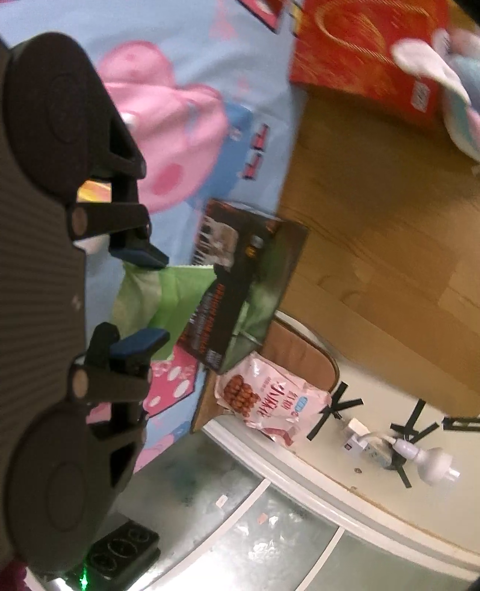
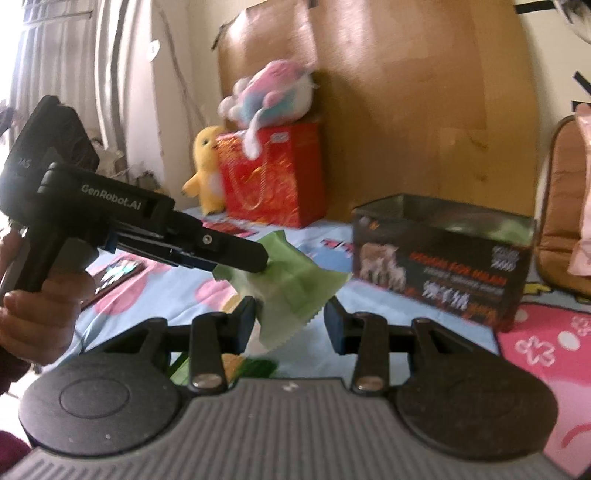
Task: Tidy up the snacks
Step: 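Carry the light green packet over the black box and open both tools, then close the left tool on the cup-shaped snack while the right tool steadies it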
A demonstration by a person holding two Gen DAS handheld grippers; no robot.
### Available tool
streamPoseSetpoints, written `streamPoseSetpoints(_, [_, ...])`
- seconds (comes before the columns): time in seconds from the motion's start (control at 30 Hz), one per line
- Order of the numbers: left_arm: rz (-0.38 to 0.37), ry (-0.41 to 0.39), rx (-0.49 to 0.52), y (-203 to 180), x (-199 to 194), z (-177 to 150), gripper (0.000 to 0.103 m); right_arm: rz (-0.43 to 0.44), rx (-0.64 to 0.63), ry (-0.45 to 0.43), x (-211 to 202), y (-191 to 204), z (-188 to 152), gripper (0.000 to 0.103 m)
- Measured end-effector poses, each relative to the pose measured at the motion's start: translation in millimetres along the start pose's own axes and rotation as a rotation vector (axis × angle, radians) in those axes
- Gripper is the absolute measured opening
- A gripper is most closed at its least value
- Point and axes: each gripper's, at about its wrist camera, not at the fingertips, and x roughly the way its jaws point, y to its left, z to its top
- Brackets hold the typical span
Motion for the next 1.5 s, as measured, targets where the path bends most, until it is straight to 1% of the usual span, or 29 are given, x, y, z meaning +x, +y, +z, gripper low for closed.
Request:
streamPoseSetpoints(0.2, [-0.006, -0.022, 0.061, -11.9, 32.4, 44.1, 0.037, -0.055, 0.041, -0.046, 13.6, -29.7, 24.8, 0.044])
streamPoseSetpoints(0.37, [0.016, -0.036, 0.086, -13.3, 65.9, 76.3, 0.037, -0.087, 0.101, -0.061, 35.5, -61.2, 45.5, 0.044])
streamPoseSetpoints(0.43, [0.040, -0.041, 0.092, -10.4, 79.7, 86.1, 0.038, -0.103, 0.125, -0.057, 47.2, -72.5, 52.1, 0.044])
streamPoseSetpoints(0.47, [0.059, -0.046, 0.096, -8.6, 86.3, 89.8, 0.040, -0.112, 0.124, -0.055, 54.0, -75.4, 54.8, 0.044])
streamPoseSetpoints(0.53, [0.117, -0.048, 0.096, -3.0, 101.7, 97.1, 0.046, -0.131, 0.113, -0.047, 71.7, -81.2, 58.7, 0.045])
streamPoseSetpoints(0.57, [0.149, -0.035, 0.091, 1.5, 109.7, 100.2, 0.046, -0.153, 0.107, -0.035, 82.2, -84.0, 59.3, 0.046])
streamPoseSetpoints(0.6, [0.168, -0.022, 0.077, 5.5, 115.0, 101.9, 0.046, -0.184, 0.105, -0.019, 90.6, -87.1, 59.3, 0.049])
streamPoseSetpoints(0.67, [0.158, -0.019, 0.038, 14.3, 113.1, 103.0, 0.046, -0.231, 0.130, -0.009, 98.1, -94.2, 57.7, 0.051])
streamPoseSetpoints(0.7, [0.145, -0.032, 0.027, 18.0, 105.9, 101.7, 0.046, -0.228, 0.166, -0.015, 95.5, -98.4, 56.2, 0.051])
streamPoseSetpoints(0.77, [0.138, -0.056, 0.025, 21.0, 90.6, 97.6, 0.046, -0.209, 0.221, -0.054, 81.1, -102.4, 52.6, 0.051])
streamPoseSetpoints(0.83, [0.127, -0.068, 0.011, 27.1, 71.3, 89.7, 0.046, -0.189, 0.227, -0.079, 65.8, -98.5, 48.9, 0.051])
streamPoseSetpoints(0.87, [0.124, -0.067, -0.001, 30.7, 62.7, 85.4, 0.046, -0.165, 0.224, -0.080, 57.2, -93.9, 45.8, 0.051])
streamPoseSetpoints(0.9, [0.125, -0.062, -0.017, 34.6, 54.0, 79.7, 0.046, -0.135, 0.221, -0.074, 53.8, -90.5, 44.1, 0.051])
streamPoseSetpoints(0.93, [0.127, -0.059, -0.030, 38.2, 46.0, 73.1, 0.046, -0.088, 0.215, -0.060, 48.6, -84.8, 40.2, 0.051])
streamPoseSetpoints(0.97, [0.129, -0.057, -0.046, 42.6, 37.1, 65.7, 0.048, -0.043, 0.208, -0.044, 43.4, -77.7, 36.1, 0.055])
streamPoseSetpoints(1.0, [0.132, -0.055, -0.062, 46.8, 29.1, 58.2, 0.048, 0.007, 0.204, -0.016, 39.1, -68.7, 30.8, 0.062])
streamPoseSetpoints(1.03, [0.131, -0.050, -0.080, 50.9, 20.4, 49.9, 0.049, 0.043, 0.197, 0.003, 35.9, -59.7, 25.3, 0.063])
streamPoseSetpoints(1.17, [0.111, -0.018, -0.135, 59.5, -3.6, 14.2, 0.051, 0.138, 0.127, 0.072, 29.9, -17.5, 1.3, 0.067])
streamPoseSetpoints(1.23, [0.101, -0.002, -0.150, 59.0, -9.9, -2.0, 0.053, 0.159, 0.103, 0.112, 33.2, -1.5, -9.6, 0.067])
streamPoseSetpoints(1.33, [0.093, 0.009, -0.141, 52.1, -13.6, -18.6, 0.059, 0.161, 0.064, 0.175, 43.6, 14.0, -17.0, 0.067])
streamPoseSetpoints(1.4, [0.101, 0.009, -0.120, 43.9, -12.6, -25.9, 0.059, 0.161, 0.011, 0.197, 49.4, 23.1, -18.4, 0.067])
streamPoseSetpoints(1.47, [0.114, 0.012, -0.103, 39.0, -9.8, -31.1, 0.059, 0.132, -0.050, 0.216, 56.2, 32.6, -19.8, 0.067])
streamPoseSetpoints(1.5, [0.123, 0.016, -0.098, 37.9, -8.0, -33.5, 0.059, 0.130, -0.057, 0.211, 58.5, 30.6, -18.6, 0.068])
